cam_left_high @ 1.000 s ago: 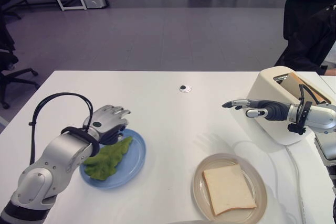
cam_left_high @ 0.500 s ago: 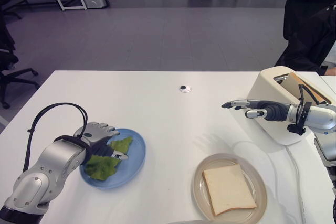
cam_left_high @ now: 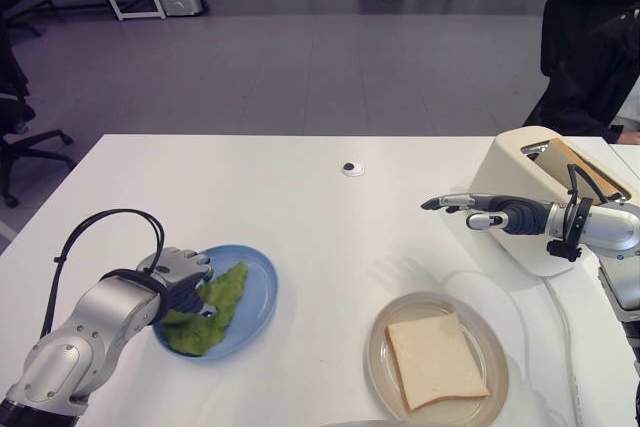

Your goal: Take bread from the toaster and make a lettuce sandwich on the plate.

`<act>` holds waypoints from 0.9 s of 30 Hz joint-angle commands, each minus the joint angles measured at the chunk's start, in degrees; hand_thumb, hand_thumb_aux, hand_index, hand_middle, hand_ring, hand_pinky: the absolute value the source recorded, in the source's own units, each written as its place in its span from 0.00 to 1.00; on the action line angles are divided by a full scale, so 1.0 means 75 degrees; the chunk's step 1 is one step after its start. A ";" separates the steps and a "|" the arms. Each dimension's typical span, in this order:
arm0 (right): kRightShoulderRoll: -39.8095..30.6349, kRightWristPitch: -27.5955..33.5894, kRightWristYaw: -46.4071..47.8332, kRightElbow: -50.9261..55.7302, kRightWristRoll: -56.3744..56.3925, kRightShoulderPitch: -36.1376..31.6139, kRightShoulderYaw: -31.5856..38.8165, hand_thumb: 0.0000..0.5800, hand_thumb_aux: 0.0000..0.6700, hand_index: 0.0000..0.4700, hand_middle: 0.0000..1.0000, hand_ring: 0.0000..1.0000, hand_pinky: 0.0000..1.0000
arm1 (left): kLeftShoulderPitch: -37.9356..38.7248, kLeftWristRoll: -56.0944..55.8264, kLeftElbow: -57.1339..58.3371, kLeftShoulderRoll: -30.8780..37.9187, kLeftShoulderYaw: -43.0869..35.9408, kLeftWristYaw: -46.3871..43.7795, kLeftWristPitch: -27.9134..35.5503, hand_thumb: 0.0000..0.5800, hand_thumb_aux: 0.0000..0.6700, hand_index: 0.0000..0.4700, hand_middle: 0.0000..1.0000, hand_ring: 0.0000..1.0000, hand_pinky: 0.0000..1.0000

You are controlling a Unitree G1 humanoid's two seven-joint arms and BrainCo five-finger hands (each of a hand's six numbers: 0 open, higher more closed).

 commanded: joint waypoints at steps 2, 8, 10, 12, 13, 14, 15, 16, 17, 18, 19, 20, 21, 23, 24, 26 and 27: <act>0.0008 0.0019 0.0038 -0.0042 -0.0024 0.0018 0.0009 0.00 0.00 0.00 0.00 0.00 0.00 | -0.0057 -0.0169 -0.0019 -0.0076 -0.0190 0.0082 -0.0102 1.00 1.00 1.00 0.00 0.00 0.00; 0.0045 -0.0013 -0.0007 0.0072 -0.0116 -0.0044 0.0071 0.00 0.00 0.00 0.00 0.00 0.00 | -0.0242 -0.0347 -0.0020 -0.0127 -0.0305 0.0267 -0.0233 1.00 1.00 1.00 0.00 0.00 0.00; 0.0047 -0.0019 -0.0016 0.0086 -0.0129 -0.0044 0.0069 0.00 0.00 0.00 0.00 0.00 0.00 | -0.0272 -0.0355 0.0004 -0.0128 -0.0339 0.0298 -0.0243 1.00 1.00 1.00 0.00 0.00 0.00; 0.0054 -0.0033 -0.0006 0.0114 -0.0128 -0.0068 0.0071 0.00 0.00 0.00 0.00 0.00 0.00 | -0.0302 -0.0331 0.0007 -0.0149 -0.0371 0.0371 -0.0264 1.00 1.00 1.00 0.00 0.00 0.00; 0.0057 -0.0041 -0.0002 0.0129 -0.0126 -0.0079 0.0071 0.00 0.00 0.00 0.00 0.00 0.00 | -0.0336 -0.0315 -0.0005 -0.0169 -0.0376 0.0436 -0.0274 1.00 1.00 1.00 0.00 0.00 0.00; 0.0058 -0.0052 0.0001 0.0144 -0.0124 -0.0088 0.0071 0.00 0.00 0.00 0.00 0.00 0.00 | -0.0378 -0.0302 -0.0033 -0.0178 -0.0369 0.0497 -0.0281 1.00 1.00 1.00 0.00 0.00 0.00; 0.0060 -0.0059 0.0001 0.0156 -0.0123 -0.0094 0.0071 0.00 0.00 0.00 0.00 0.00 0.00 | -0.0439 -0.0280 -0.0063 -0.0193 -0.0345 0.0586 -0.0285 1.00 1.00 1.00 0.00 0.00 0.00; 0.0064 -0.0065 -0.0001 0.0167 -0.0126 -0.0099 0.0074 0.00 0.00 0.00 0.00 0.00 0.00 | -0.0489 -0.0280 -0.0085 -0.0202 -0.0316 0.0662 -0.0290 1.00 1.00 1.00 0.00 0.00 0.00; 0.0070 -0.0069 -0.0004 0.0175 -0.0128 -0.0102 0.0077 0.00 0.00 0.00 0.00 0.00 0.00 | -0.0535 -0.0275 -0.0122 -0.0193 -0.0283 0.0739 -0.0304 1.00 1.00 1.00 0.00 0.00 0.00; 0.0075 -0.0073 -0.0008 0.0183 -0.0131 -0.0104 0.0081 0.00 0.00 0.00 0.00 0.00 0.00 | -0.0580 -0.0279 -0.0165 -0.0193 -0.0242 0.0813 -0.0306 1.00 1.00 1.00 0.00 0.00 0.00; 0.0080 -0.0071 -0.0015 0.0186 -0.0136 -0.0102 0.0085 0.00 0.00 0.00 0.00 0.00 0.00 | -0.0634 -0.0280 -0.0198 -0.0194 -0.0212 0.0897 -0.0319 1.00 1.00 1.00 0.00 0.00 0.00; 0.0087 -0.0071 -0.0023 0.0187 -0.0143 -0.0098 0.0090 0.00 0.00 0.00 0.00 0.00 0.00 | -0.0688 -0.0265 -0.0233 -0.0192 -0.0190 0.0989 -0.0335 1.00 1.00 1.00 0.00 0.00 0.00; 0.0092 -0.0071 -0.0029 0.0187 -0.0148 -0.0094 0.0093 0.00 0.00 0.00 0.00 0.00 0.00 | -0.0734 -0.0275 -0.0269 -0.0191 -0.0166 0.1057 -0.0349 1.00 1.00 1.00 0.00 0.00 0.00; 0.0101 -0.0078 -0.0039 0.0203 -0.0164 -0.0098 0.0107 0.00 0.00 0.00 0.00 0.00 0.00 | -0.0835 -0.0306 -0.0442 -0.0162 0.0000 0.1183 -0.0350 1.00 1.00 1.00 0.00 0.00 0.00; 0.0102 -0.0085 -0.0043 0.0215 -0.0171 -0.0097 0.0108 0.00 0.00 0.00 0.00 0.00 0.00 | -0.0907 -0.0288 -0.0542 -0.0151 0.0100 0.1265 -0.0342 1.00 1.00 1.00 0.00 0.00 0.00; 0.0105 -0.0103 -0.0057 0.0245 -0.0189 -0.0099 0.0107 0.00 0.00 0.00 0.00 0.00 0.00 | -0.0979 -0.0230 -0.0626 -0.0121 0.0200 0.1315 -0.0316 1.00 1.00 1.00 0.00 0.00 0.00; 0.0103 -0.0100 -0.0072 0.0236 -0.0196 -0.0083 0.0098 0.00 0.00 0.00 0.00 0.00 0.00 | -0.0981 -0.0243 -0.0595 -0.0106 0.0199 0.1292 -0.0327 1.00 1.00 1.00 0.00 0.00 0.00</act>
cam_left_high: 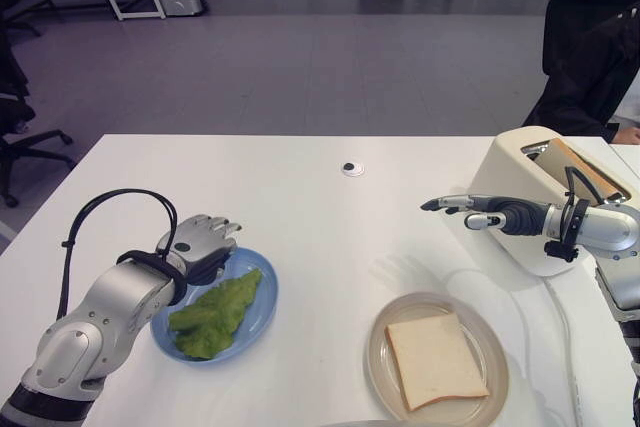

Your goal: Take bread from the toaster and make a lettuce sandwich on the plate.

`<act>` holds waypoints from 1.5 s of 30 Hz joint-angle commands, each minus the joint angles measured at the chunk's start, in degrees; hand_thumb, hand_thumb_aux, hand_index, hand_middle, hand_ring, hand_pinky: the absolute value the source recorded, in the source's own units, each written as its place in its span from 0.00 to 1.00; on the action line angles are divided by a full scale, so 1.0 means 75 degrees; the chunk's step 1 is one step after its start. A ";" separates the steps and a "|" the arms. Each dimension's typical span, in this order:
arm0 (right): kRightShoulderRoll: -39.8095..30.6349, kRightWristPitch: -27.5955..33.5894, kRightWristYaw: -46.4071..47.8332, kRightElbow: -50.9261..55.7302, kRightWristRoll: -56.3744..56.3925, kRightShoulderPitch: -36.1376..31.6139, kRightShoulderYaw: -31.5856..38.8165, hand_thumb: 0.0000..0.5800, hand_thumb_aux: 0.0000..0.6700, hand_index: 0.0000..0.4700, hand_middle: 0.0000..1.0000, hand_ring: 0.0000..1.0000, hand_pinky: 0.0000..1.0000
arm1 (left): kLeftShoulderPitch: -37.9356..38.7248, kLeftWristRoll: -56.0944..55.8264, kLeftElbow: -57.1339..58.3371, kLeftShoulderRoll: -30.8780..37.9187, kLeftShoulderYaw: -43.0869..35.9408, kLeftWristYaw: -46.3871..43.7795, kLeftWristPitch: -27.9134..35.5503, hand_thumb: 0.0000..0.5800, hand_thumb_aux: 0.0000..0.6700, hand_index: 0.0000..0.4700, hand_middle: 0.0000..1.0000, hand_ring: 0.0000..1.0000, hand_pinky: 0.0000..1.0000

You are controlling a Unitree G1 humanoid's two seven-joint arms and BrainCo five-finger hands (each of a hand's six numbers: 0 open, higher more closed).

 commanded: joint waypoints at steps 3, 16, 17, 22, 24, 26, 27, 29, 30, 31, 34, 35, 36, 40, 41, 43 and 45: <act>0.0019 -0.0032 -0.0044 0.0037 -0.0123 -0.0040 0.0023 0.00 0.00 0.00 0.00 0.00 0.00 | -0.0034 -0.0019 0.0019 0.0067 0.0101 -0.0069 -0.0037 1.00 1.00 1.00 0.00 0.00 0.00; -0.0021 0.0001 -0.0010 -0.0012 -0.0094 -0.0026 0.0032 0.00 0.00 0.00 0.00 0.00 0.00 | 0.0572 -0.0105 0.0194 0.0127 -0.0100 -0.1099 0.0073 0.00 0.00 0.00 0.00 0.00 0.00; -0.0020 0.0005 -0.0008 -0.0017 -0.0094 -0.0024 0.0035 0.00 0.00 0.00 0.00 0.00 0.00 | 0.0607 -0.0060 0.0183 0.0127 -0.0124 -0.1161 0.0093 0.00 0.00 0.00 0.00 0.00 0.00; -0.0016 0.0026 -0.0006 -0.0049 -0.0086 -0.0018 0.0036 0.00 0.00 0.00 0.00 0.00 0.00 | 0.0743 -0.0037 0.0103 0.0157 -0.0255 -0.1503 0.0113 0.00 0.00 0.00 0.00 0.00 0.00; -0.0012 0.0037 -0.0004 -0.0069 -0.0082 -0.0009 0.0042 0.00 0.00 0.00 0.00 0.00 0.00 | 0.0828 -0.0033 0.0060 0.0181 -0.0248 -0.1603 0.0129 0.00 0.00 0.00 0.00 0.00 0.00; -0.0010 0.0037 -0.0005 -0.0079 -0.0085 0.0013 0.0046 0.00 0.00 0.00 0.00 0.00 0.00 | 0.0864 0.0009 0.0026 0.0193 -0.0227 -0.1644 0.0138 0.00 0.00 0.00 0.00 0.00 0.00; -0.0010 0.0038 -0.0004 -0.0083 -0.0084 0.0021 0.0047 0.00 0.00 0.00 0.00 0.00 0.00 | 0.0869 0.0022 0.0021 0.0200 -0.0225 -0.1673 0.0139 0.00 0.00 0.00 0.00 0.00 0.00; -0.0013 0.0042 -0.0005 -0.0104 -0.0080 0.0036 0.0042 0.00 0.00 0.00 0.00 0.00 0.00 | 0.0891 0.0050 0.0029 0.0218 -0.0231 -0.1724 0.0131 0.00 0.00 0.00 0.00 0.00 0.00; -0.0017 0.0045 -0.0003 -0.0120 -0.0076 0.0045 0.0038 0.00 0.00 0.00 0.00 0.00 0.00 | 0.0897 0.0057 0.0039 0.0222 -0.0250 -0.1733 0.0112 0.00 0.00 0.00 0.00 0.00 0.00; -0.0021 0.0049 0.0001 -0.0133 -0.0072 0.0049 0.0036 0.00 0.00 0.00 0.00 0.00 0.00 | 0.0867 0.0061 0.0057 0.0194 -0.0286 -0.1687 0.0084 0.33 0.18 0.18 0.00 0.00 0.00; -0.0019 0.0041 0.0024 -0.0133 -0.0067 0.0029 0.0051 0.00 0.00 0.00 0.00 0.00 0.00 | 0.0723 0.0102 0.0067 0.0051 -0.0389 -0.1493 0.0049 1.00 1.00 1.00 0.00 0.00 0.00; -0.0018 0.0038 0.0030 -0.0133 -0.0068 0.0026 0.0054 0.00 0.00 0.00 0.00 0.00 0.00 | 0.0688 0.0098 0.0055 0.0023 -0.0408 -0.1438 0.0044 1.00 1.00 1.00 0.00 0.00 0.00; -0.0019 0.0039 0.0033 -0.0137 -0.0067 0.0026 0.0053 0.00 0.00 0.00 0.00 0.00 0.00 | 0.0660 0.0094 0.0045 0.0010 -0.0425 -0.1397 0.0033 1.00 1.00 1.00 0.00 0.00 0.00; -0.0002 0.0036 0.0038 -0.0127 -0.0081 0.0007 0.0072 0.00 0.00 0.00 0.00 0.00 0.00 | 0.0539 0.0062 0.0015 -0.0048 -0.0518 -0.1207 -0.0035 1.00 1.00 1.00 0.00 0.00 0.00; 0.0004 0.0032 0.0037 -0.0119 -0.0087 0.0003 0.0081 0.00 0.00 0.00 0.00 0.00 0.00 | 0.0502 0.0058 0.0020 -0.0066 -0.0549 -0.1152 -0.0060 1.00 1.00 1.00 0.00 0.00 0.00; 0.0012 0.0020 0.0032 -0.0101 -0.0098 0.0005 0.0091 0.00 0.00 0.00 0.00 0.00 0.00 | 0.0409 0.0083 0.0027 -0.0104 -0.0591 -0.1018 -0.0098 1.00 1.00 1.00 0.00 0.00 0.00; 0.0022 0.0009 0.0019 -0.0072 -0.0110 -0.0007 0.0111 0.00 0.00 0.00 0.00 0.00 0.00 | 0.0206 0.0128 -0.0012 -0.0181 -0.0545 -0.0738 -0.0137 1.00 1.00 1.00 0.00 0.00 0.00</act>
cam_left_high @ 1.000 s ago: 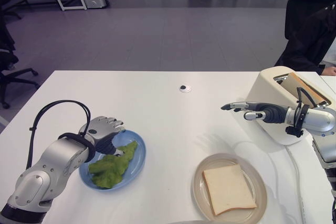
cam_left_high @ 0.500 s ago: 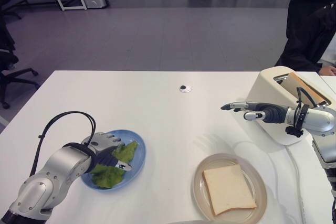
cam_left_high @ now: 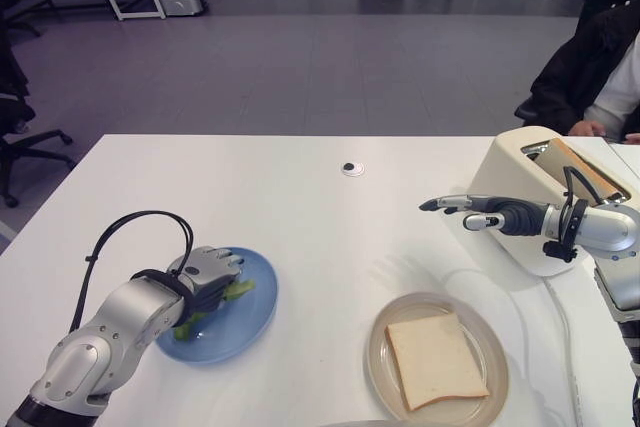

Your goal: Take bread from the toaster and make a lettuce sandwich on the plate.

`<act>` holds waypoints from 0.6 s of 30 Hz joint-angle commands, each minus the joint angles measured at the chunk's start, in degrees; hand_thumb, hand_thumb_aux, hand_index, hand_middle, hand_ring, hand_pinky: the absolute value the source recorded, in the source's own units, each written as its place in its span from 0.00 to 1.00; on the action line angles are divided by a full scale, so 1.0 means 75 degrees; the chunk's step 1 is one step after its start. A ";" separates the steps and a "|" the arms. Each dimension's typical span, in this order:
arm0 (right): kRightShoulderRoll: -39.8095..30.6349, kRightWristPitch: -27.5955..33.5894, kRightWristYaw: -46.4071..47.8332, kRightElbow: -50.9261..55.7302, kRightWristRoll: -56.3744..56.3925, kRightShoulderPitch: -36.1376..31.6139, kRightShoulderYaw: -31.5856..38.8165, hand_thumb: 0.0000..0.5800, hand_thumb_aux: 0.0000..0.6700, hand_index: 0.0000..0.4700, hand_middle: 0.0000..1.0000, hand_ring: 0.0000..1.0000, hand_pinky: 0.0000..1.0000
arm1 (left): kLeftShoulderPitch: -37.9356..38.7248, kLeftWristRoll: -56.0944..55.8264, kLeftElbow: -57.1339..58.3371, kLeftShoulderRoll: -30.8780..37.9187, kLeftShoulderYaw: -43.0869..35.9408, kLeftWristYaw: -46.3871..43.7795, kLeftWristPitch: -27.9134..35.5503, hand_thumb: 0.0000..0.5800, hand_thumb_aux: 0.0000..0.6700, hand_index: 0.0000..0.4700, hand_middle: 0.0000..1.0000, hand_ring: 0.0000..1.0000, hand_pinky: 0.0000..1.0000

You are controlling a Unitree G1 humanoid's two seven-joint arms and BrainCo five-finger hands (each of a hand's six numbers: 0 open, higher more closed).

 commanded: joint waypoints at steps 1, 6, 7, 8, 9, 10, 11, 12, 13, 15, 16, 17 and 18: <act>0.0029 -0.0013 0.0031 0.0024 -0.0110 -0.0022 0.0073 0.00 0.00 0.00 0.00 0.00 0.00 | -0.0461 0.0178 -0.0110 -0.0182 0.0030 0.0558 -0.0045 1.00 1.00 1.00 0.00 0.00 0.00; 0.0101 -0.0067 -0.0110 0.0156 -0.0164 -0.0152 0.0062 0.00 0.00 0.00 0.00 0.00 0.00 | -0.1386 0.0059 -0.0520 -0.0925 -0.0115 0.1734 -0.0169 1.00 1.00 1.00 0.00 0.00 0.00; 0.0146 -0.0073 -0.0210 0.0215 -0.0202 -0.0223 0.0032 0.00 0.00 0.00 0.00 0.00 0.00 | -0.1550 -0.0092 -0.0686 -0.1205 -0.0340 0.1752 -0.0176 1.00 1.00 1.00 0.00 0.00 0.00; 0.0197 -0.0069 -0.0358 0.0305 -0.0275 -0.0318 -0.0016 0.00 0.00 0.00 0.00 0.00 0.00 | -0.1730 -0.0103 -0.0804 -0.1468 -0.0620 0.1720 -0.0221 1.00 1.00 1.00 0.00 0.00 0.00; 0.0242 -0.0045 -0.0523 0.0409 -0.0361 -0.0422 -0.0069 0.00 0.00 0.00 0.00 0.00 0.00 | -0.1876 -0.0206 -0.0875 -0.1749 -0.0891 0.1666 -0.0246 1.00 1.00 1.00 0.00 0.00 0.00; 0.0272 -0.0005 -0.0740 0.0575 -0.0488 -0.0569 -0.0124 0.00 0.00 0.00 0.00 0.00 0.00 | -0.1985 -0.0205 -0.0924 -0.2004 -0.1212 0.1546 -0.0281 1.00 1.00 1.00 0.00 0.00 0.00; 0.0300 0.0050 -0.1013 0.0805 -0.0639 -0.0760 -0.0193 0.00 0.00 0.00 0.00 0.00 0.00 | -0.2038 -0.0288 -0.0947 -0.2283 -0.1553 0.1428 -0.0303 1.00 1.00 1.00 0.00 0.00 0.00; 0.0314 0.0091 -0.1300 0.1063 -0.0800 -0.0965 -0.0264 0.00 0.00 0.00 0.00 0.00 0.00 | -0.2057 -0.0365 -0.0977 -0.2521 -0.1884 0.1282 -0.0335 1.00 1.00 1.00 0.00 0.00 0.00; 0.0337 0.0141 -0.1658 0.1395 -0.0976 -0.1224 -0.0354 0.00 0.00 0.00 0.00 0.00 0.00 | -0.2037 -0.0544 -0.1020 -0.2812 -0.2260 0.1102 -0.0330 1.00 1.00 1.00 0.00 0.00 0.00; 0.0370 0.0198 -0.2228 0.1946 -0.1191 -0.1653 -0.0521 0.00 0.00 0.00 0.00 0.00 0.00 | -0.2048 -0.0758 -0.1041 -0.3288 -0.2881 0.0858 -0.0346 1.00 1.00 1.00 0.00 0.00 0.00; 0.0385 0.0203 -0.2408 0.2115 -0.1237 -0.1776 -0.0583 0.00 0.00 0.00 0.00 0.00 0.00 | -0.2097 -0.0834 -0.0986 -0.3502 -0.3122 0.0790 -0.0358 1.00 1.00 1.00 0.00 0.00 0.00; 0.0402 0.0214 -0.2522 0.2218 -0.1256 -0.1846 -0.0616 0.00 0.00 0.00 0.00 0.00 0.00 | -0.2191 -0.0862 -0.0842 -0.3698 -0.3350 0.0741 -0.0379 1.00 1.00 1.00 0.00 0.00 0.00; 0.0435 0.0191 -0.2574 0.2319 -0.1271 -0.1920 -0.0600 0.00 0.00 0.00 0.00 0.00 0.00 | -0.2245 -0.0996 -0.0714 -0.3919 -0.3534 0.0697 -0.0330 1.00 1.00 1.00 0.00 0.00 0.00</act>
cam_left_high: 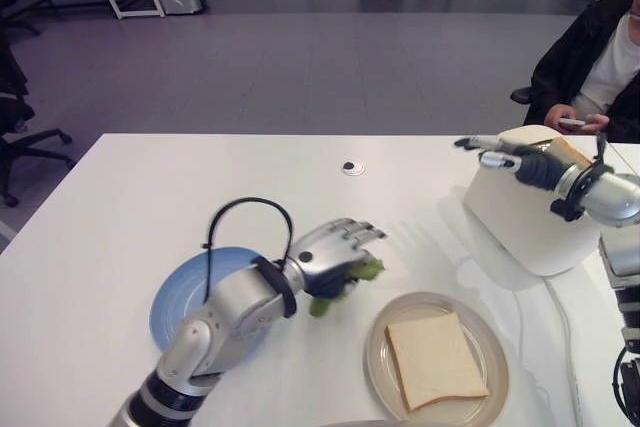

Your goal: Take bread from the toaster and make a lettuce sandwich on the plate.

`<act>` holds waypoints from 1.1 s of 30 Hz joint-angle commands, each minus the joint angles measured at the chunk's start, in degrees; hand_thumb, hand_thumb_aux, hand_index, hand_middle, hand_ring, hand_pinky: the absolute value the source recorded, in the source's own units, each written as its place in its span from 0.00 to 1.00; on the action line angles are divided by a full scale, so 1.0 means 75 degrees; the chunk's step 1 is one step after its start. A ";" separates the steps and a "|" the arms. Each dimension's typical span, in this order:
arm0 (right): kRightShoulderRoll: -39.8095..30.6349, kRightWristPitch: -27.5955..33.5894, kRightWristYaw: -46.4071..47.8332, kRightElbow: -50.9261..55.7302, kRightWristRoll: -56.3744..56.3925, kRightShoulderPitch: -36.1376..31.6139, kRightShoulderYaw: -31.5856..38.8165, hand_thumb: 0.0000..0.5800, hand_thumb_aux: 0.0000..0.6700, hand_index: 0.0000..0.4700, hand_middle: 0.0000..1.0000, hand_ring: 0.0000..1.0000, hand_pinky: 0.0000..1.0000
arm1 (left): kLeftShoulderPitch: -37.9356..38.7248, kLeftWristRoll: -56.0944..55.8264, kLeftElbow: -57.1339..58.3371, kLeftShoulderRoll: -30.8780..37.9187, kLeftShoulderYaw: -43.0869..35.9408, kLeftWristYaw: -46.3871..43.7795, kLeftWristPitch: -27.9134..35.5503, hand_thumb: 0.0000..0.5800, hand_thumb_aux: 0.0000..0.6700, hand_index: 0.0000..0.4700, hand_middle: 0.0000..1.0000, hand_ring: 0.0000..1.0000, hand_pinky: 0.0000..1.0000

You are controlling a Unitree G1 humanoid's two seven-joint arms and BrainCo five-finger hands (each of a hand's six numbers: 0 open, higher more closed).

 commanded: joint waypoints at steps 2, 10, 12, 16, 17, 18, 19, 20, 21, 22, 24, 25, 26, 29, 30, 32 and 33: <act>0.0117 0.0014 -0.0186 0.0383 -0.0082 -0.0301 -0.0033 0.00 0.00 0.00 0.00 0.00 0.00 | -0.0302 -0.0419 0.0546 -0.0835 -0.0826 -0.0256 0.0089 1.00 1.00 1.00 0.00 0.00 0.00; 0.0120 0.0004 -0.0018 0.0388 -0.0051 -0.0219 0.0036 0.00 0.00 0.00 0.00 0.00 0.00 | -0.0738 -0.0780 0.1265 -0.1846 -0.1603 -0.0246 0.0175 1.00 1.00 1.00 0.00 0.00 0.00; 0.0126 0.0012 -0.0001 0.0400 -0.0052 -0.0220 0.0043 0.00 0.00 0.00 0.00 0.00 0.00 | -0.0829 -0.0833 0.1451 -0.1989 -0.1713 -0.0210 0.0204 1.00 1.00 1.00 0.00 0.00 0.00; 0.0161 0.0030 0.0025 0.0408 -0.0070 -0.0186 0.0084 0.00 0.00 0.00 0.00 0.00 0.00 | -0.0796 -0.1076 0.1840 -0.2355 -0.1968 -0.0046 0.0246 1.00 1.00 1.00 0.00 0.00 0.00; 0.0162 0.0034 0.0025 0.0410 -0.0074 -0.0172 0.0084 0.00 0.00 0.00 0.00 0.00 0.00 | -0.0804 -0.1079 0.1935 -0.2409 -0.2025 -0.0021 0.0274 1.00 1.00 1.00 0.00 0.00 0.00; 0.0162 0.0046 0.0020 0.0393 -0.0073 -0.0151 0.0076 0.00 0.00 0.00 0.00 0.00 0.00 | -0.0811 -0.1067 0.2030 -0.2423 -0.2079 0.0005 0.0270 1.00 1.00 1.00 0.00 0.00 0.00; 0.0161 0.0060 0.0017 0.0365 -0.0067 -0.0135 0.0063 0.00 0.00 0.00 0.00 0.00 0.00 | -0.0793 -0.1073 0.2118 -0.2436 -0.2132 0.0027 0.0269 1.00 1.00 1.00 0.00 0.00 0.00; 0.0166 0.0069 0.0017 0.0352 -0.0059 -0.0137 0.0055 0.00 0.00 0.00 0.00 0.00 0.00 | -0.0766 -0.1101 0.2210 -0.2459 -0.2168 0.0060 0.0288 1.00 1.00 1.00 0.00 0.00 0.00; 0.0169 0.0074 0.0017 0.0342 -0.0056 -0.0138 0.0051 0.00 0.00 0.00 0.00 0.00 0.00 | -0.0688 -0.1302 0.2268 -0.2542 -0.2175 0.0060 0.0356 1.00 1.00 1.00 0.00 0.00 0.00; 0.0175 0.0072 0.0020 0.0352 -0.0055 -0.0150 0.0055 0.00 0.00 0.00 0.00 0.00 0.00 | -0.0658 -0.1389 0.2330 -0.2613 -0.2178 0.0127 0.0387 1.00 1.00 1.00 0.00 0.00 0.00; 0.0184 0.0057 0.0025 0.0377 -0.0055 -0.0146 0.0064 0.00 0.00 0.00 0.00 0.00 0.00 | -0.0648 -0.1426 0.2548 -0.2708 -0.2222 0.0309 0.0405 1.00 1.00 1.00 0.00 0.00 0.00; 0.0186 0.0055 0.0028 0.0381 -0.0052 -0.0141 0.0065 0.00 0.00 0.00 0.00 0.00 0.00 | -0.0656 -0.1372 0.2643 -0.2732 -0.2261 0.0399 0.0403 1.00 1.00 1.00 0.00 0.00 0.00; 0.0187 0.0055 0.0029 0.0380 -0.0051 -0.0137 0.0064 0.00 0.00 0.00 0.00 0.00 0.00 | -0.0630 -0.1398 0.2729 -0.2778 -0.2291 0.0460 0.0420 1.00 1.00 1.00 0.00 0.00 0.00; 0.0196 0.0057 0.0027 0.0368 -0.0044 -0.0152 0.0057 0.00 0.00 0.00 0.00 0.00 0.00 | -0.0503 -0.1461 0.2946 -0.2795 -0.2415 0.0572 0.0437 1.00 1.00 1.00 0.00 0.00 0.00; 0.0206 0.0051 0.0034 0.0383 -0.0043 -0.0181 0.0067 0.00 0.00 0.00 0.00 0.00 0.00 | -0.0454 -0.1470 0.2960 -0.2795 -0.2456 0.0616 0.0451 1.00 1.00 1.00 0.00 0.00 0.00; 0.0216 0.0041 0.0035 0.0407 -0.0049 -0.0204 0.0077 0.00 0.00 0.00 0.00 0.00 0.00 | -0.0333 -0.1674 0.2957 -0.2927 -0.2498 0.0650 0.0568 1.00 1.00 1.00 0.00 0.00 0.00; 0.0221 0.0039 0.0033 0.0416 -0.0053 -0.0203 0.0081 0.00 0.00 0.00 0.00 0.00 0.00 | -0.0275 -0.1840 0.2952 -0.2976 -0.2527 0.0593 0.0634 1.00 1.00 1.00 0.00 0.00 0.00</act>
